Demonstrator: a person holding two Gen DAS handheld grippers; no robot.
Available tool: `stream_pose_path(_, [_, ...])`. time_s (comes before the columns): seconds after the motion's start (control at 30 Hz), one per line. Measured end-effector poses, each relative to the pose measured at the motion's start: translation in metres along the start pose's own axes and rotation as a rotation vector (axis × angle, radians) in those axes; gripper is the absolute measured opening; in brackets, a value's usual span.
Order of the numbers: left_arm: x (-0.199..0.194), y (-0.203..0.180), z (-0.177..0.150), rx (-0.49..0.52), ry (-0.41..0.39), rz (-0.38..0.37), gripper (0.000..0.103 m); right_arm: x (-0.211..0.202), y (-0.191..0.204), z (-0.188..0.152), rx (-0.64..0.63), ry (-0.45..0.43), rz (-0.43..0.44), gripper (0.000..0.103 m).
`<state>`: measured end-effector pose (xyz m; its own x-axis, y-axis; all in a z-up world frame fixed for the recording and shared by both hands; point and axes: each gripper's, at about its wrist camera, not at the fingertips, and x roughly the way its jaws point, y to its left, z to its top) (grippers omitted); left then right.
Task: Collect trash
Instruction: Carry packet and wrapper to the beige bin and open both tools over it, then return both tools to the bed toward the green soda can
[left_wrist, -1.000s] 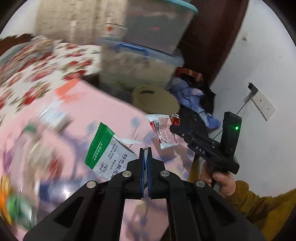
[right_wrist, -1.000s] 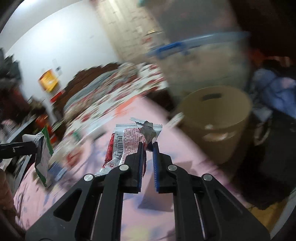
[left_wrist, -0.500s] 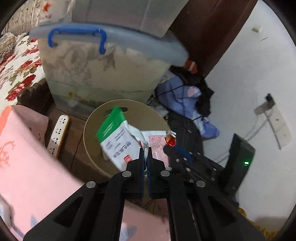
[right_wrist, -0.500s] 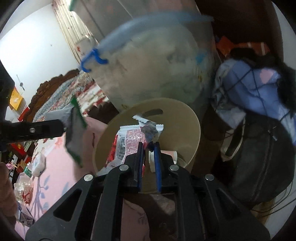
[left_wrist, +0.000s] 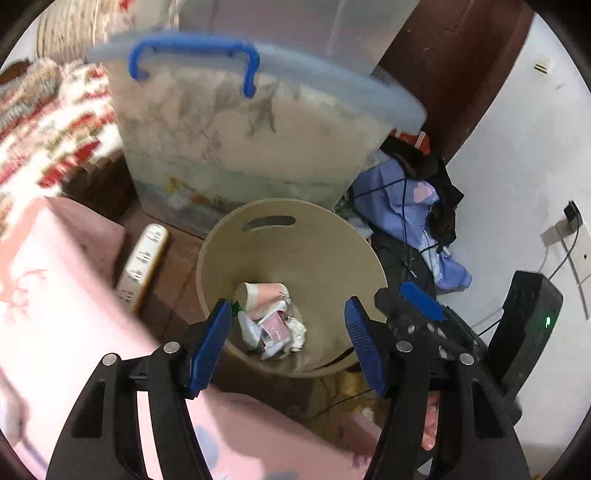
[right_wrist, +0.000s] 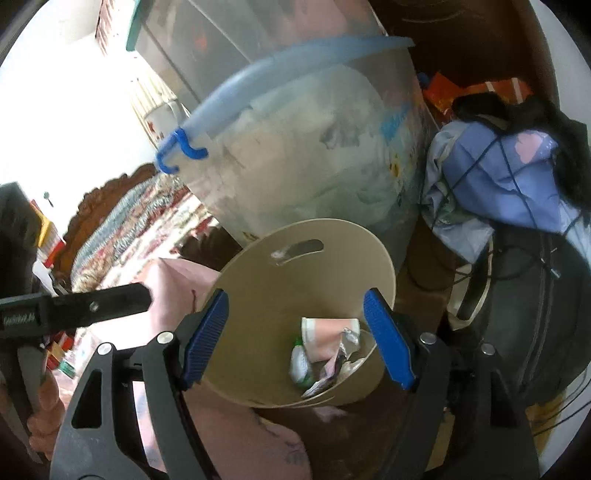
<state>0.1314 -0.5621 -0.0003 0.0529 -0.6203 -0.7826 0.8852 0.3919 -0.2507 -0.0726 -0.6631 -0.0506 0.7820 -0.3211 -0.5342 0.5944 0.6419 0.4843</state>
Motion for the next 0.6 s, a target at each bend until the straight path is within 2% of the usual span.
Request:
stream_pose_path(0.07, [-0.023, -0.004, -0.012, 0.022, -0.036, 0.04, 0.061, -0.009, 0.006, -0.003, 0.014, -0.002, 0.019, 0.076])
stream_pose_path(0.17, [-0.061, -0.005, -0.04, 0.05, -0.094, 0.151, 0.062, -0.025, 0.02, -0.013, 0.02, 0.003, 0.054, 0.076])
stream_pose_path(0.33, [-0.112, 0.005, -0.091, 0.044, -0.143, 0.295, 0.065, -0.056, 0.052, -0.036, -0.002, -0.001, 0.099, 0.076])
stream_pose_path(0.6, [-0.18, 0.04, -0.164, -0.051, -0.178, 0.381, 0.065, -0.087, 0.101, -0.082, -0.035, 0.033, 0.151, 0.076])
